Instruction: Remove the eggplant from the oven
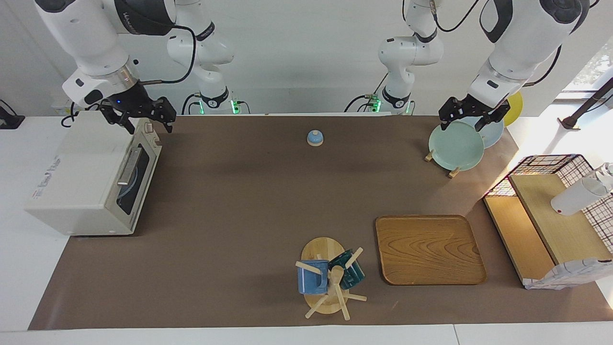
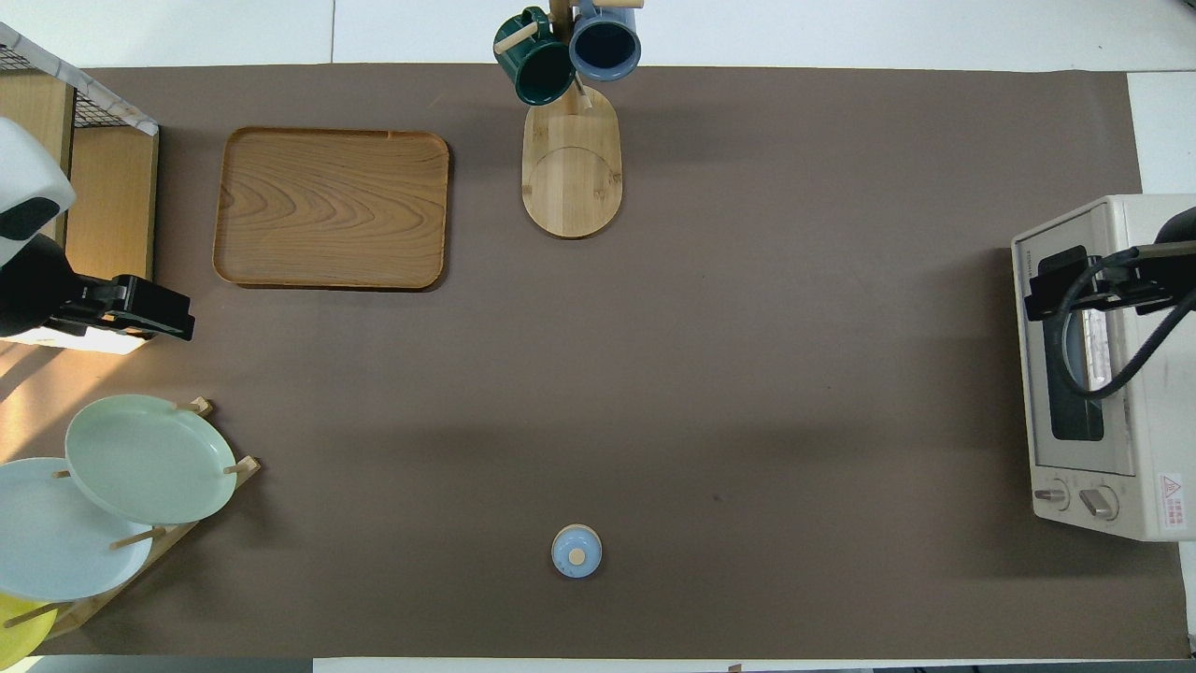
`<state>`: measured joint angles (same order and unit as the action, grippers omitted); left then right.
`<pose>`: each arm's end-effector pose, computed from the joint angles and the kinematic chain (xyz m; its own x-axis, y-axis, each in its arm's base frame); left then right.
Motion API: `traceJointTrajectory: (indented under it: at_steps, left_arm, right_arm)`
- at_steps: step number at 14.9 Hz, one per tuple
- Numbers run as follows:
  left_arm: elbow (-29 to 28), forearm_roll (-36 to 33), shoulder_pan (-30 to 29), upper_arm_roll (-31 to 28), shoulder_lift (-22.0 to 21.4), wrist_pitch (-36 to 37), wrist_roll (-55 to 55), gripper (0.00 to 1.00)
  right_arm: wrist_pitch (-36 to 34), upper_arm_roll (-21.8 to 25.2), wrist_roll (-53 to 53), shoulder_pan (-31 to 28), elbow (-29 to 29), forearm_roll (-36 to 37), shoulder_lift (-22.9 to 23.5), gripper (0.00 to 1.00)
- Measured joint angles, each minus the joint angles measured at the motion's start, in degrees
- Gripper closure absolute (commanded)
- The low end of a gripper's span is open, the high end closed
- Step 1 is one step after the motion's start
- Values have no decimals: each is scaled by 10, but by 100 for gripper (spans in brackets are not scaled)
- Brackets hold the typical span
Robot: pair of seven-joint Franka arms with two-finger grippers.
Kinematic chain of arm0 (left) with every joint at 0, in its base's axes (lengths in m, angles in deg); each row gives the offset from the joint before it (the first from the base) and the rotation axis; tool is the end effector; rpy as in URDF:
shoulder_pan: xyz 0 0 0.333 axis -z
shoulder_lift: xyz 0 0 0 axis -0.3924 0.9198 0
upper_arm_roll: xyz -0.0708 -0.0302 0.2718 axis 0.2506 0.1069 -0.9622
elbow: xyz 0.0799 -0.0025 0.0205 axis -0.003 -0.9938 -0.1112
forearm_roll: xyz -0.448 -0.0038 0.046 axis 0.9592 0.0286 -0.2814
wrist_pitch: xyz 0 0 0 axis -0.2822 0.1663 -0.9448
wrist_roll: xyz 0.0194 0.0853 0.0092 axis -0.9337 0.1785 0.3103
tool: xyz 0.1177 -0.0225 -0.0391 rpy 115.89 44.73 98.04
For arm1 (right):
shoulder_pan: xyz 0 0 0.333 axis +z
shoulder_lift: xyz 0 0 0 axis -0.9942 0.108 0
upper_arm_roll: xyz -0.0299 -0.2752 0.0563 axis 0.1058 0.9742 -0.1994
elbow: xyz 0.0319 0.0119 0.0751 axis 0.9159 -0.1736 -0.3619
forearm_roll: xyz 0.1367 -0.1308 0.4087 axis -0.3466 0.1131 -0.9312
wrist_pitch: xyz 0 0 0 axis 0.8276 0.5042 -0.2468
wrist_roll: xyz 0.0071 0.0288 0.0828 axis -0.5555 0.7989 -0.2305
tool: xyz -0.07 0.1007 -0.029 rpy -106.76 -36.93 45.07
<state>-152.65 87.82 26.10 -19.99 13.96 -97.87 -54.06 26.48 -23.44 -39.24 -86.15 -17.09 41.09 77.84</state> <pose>0.5879 -0.0765 0.5524 0.9869 -0.1236 -0.1040 -0.1223 -0.9923 0.0191 0.6010 -0.0072 0.5552 0.9962 0.0252 -0.0834 0.0259 -0.9996 0.0067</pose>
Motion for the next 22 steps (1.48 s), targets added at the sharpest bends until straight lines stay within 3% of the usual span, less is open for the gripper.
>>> traceJointTrajectory:
  at_steps: [8, 9, 11, 13, 14, 18, 22]
  left_arm:
    - [0, 0, 0, 0, 0, 0, 0, 0]
    - [0, 0, 0, 0, 0, 0, 0, 0]
    - [0, 0, 0, 0, 0, 0, 0, 0]
    - [0, 0, 0, 0, 0, 0, 0, 0]
    - [0, 0, 0, 0, 0, 0, 0, 0]
    - [0, 0, 0, 0, 0, 0, 0, 0]
    - [0, 0, 0, 0, 0, 0, 0, 0]
  right_arm:
    - [-3, 0, 0, 0, -4, 0, -3, 0]
    - [-4, -1, 0, 1, -8, 0, -5, 10]
    - [-4, -1, 0, 2, -15, 0, -9, 68]
    - [-2, -1, 0, 2, -19, 0, -11, 95]
    - [8, -1, -4, 2, -24, 0, -12, 100]
    - [126, 1, -103, -2, -122, 0, -41, 100]
    - [152, 6, -74, -20, -180, 32, -60, 100]
